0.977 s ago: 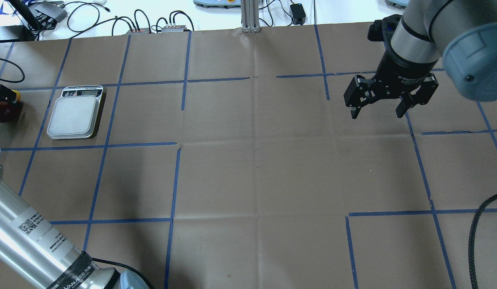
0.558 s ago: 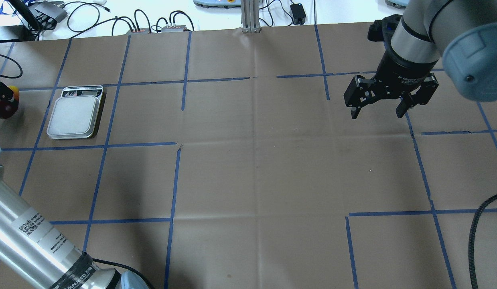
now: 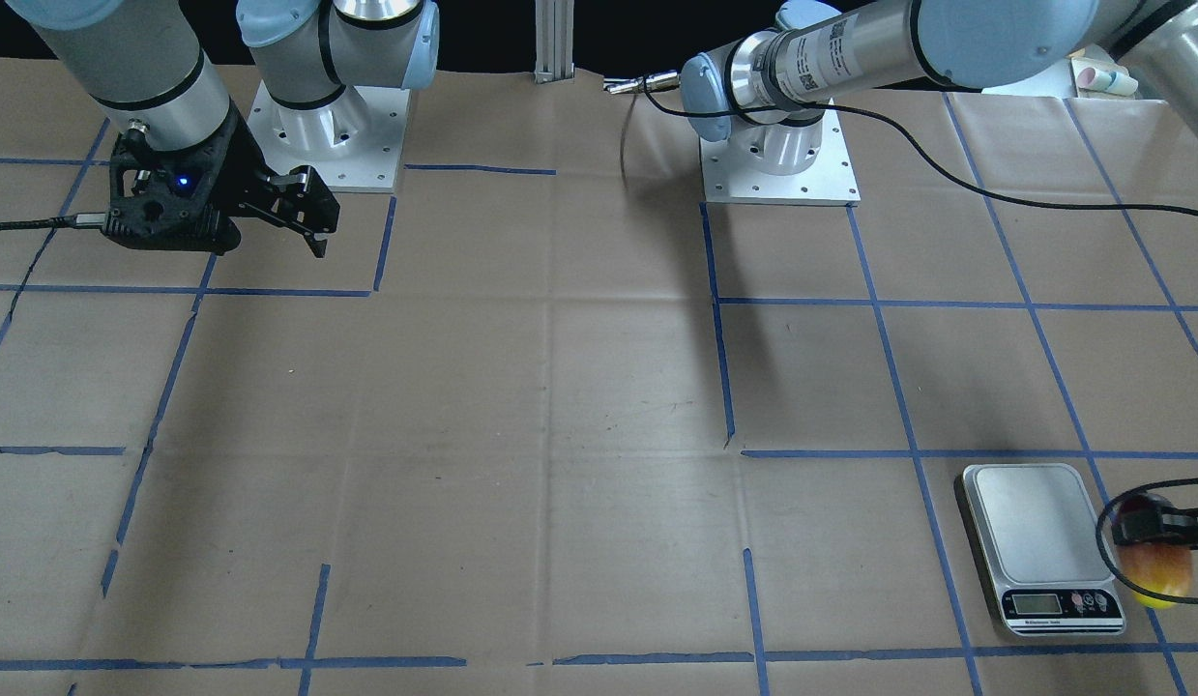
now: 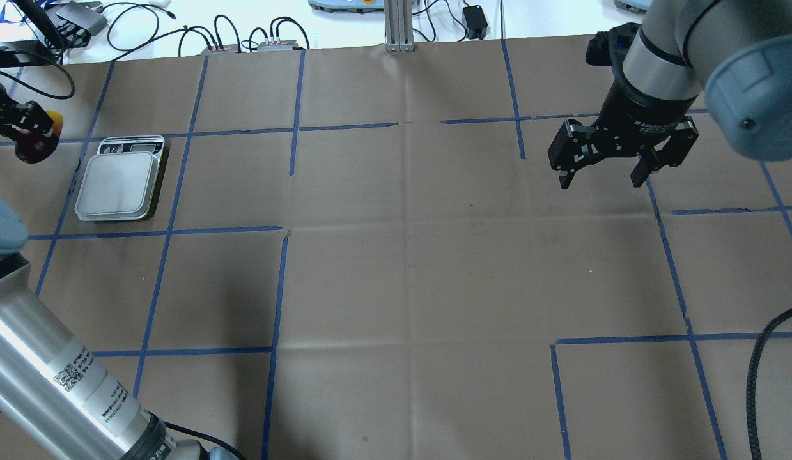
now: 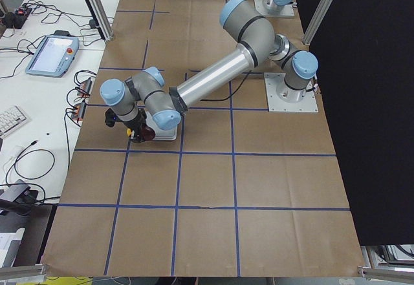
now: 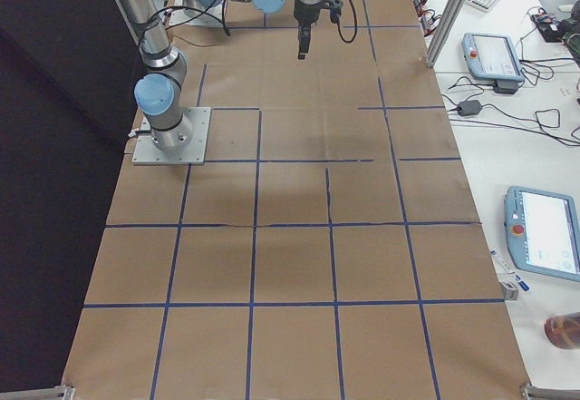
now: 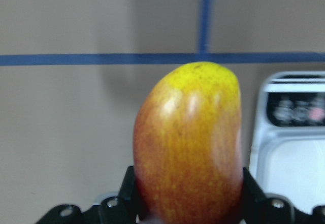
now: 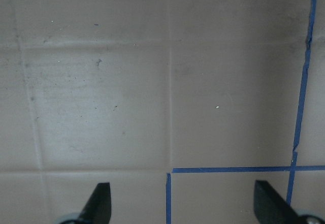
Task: Weigh mango
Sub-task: 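Carry the mango with the left gripper onto the white scale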
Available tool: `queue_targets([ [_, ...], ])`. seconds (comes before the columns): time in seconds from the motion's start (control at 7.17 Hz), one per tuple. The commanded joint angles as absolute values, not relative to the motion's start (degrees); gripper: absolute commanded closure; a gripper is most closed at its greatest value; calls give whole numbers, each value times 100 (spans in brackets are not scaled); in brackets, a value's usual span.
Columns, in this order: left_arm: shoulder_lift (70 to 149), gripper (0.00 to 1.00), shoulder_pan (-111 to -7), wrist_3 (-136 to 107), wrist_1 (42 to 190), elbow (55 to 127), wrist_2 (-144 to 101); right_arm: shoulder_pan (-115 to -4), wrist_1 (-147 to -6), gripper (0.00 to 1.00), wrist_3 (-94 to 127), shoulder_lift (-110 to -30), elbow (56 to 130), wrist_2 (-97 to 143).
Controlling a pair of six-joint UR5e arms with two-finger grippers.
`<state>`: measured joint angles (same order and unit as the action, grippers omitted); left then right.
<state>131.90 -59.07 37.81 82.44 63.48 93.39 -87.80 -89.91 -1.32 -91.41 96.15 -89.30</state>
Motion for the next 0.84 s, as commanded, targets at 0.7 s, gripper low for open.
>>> queue_targets([
  [0.7,12893,92,-6143,3718,7735,7260,9316,-8780,-8991,0,-132,-9141,9615,-8930],
])
